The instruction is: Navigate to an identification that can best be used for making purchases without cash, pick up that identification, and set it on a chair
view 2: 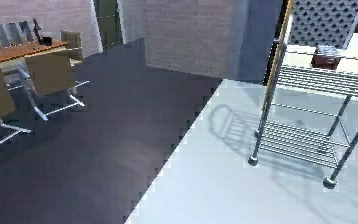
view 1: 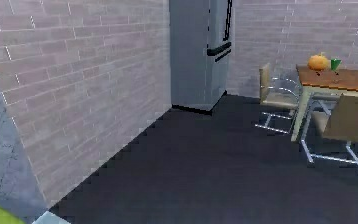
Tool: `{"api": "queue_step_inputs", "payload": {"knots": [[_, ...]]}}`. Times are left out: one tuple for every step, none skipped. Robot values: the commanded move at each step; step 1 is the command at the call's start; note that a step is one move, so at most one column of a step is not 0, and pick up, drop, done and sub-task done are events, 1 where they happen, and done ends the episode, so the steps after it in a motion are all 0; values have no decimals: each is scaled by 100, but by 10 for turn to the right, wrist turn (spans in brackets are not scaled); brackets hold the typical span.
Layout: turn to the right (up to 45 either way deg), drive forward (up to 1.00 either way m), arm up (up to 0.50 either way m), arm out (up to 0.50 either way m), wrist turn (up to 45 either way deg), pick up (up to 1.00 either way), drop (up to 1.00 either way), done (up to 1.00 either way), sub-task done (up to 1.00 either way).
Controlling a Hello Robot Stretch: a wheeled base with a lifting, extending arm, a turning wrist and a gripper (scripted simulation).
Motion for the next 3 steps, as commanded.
{"api": "queue_step_inputs", "payload": {"knots": [[420,0,0,0,0,0,0,0,0],[0,5,0,0,0,0,0,0,0],[240,0,0,0,0,0,0,0,0]]}}
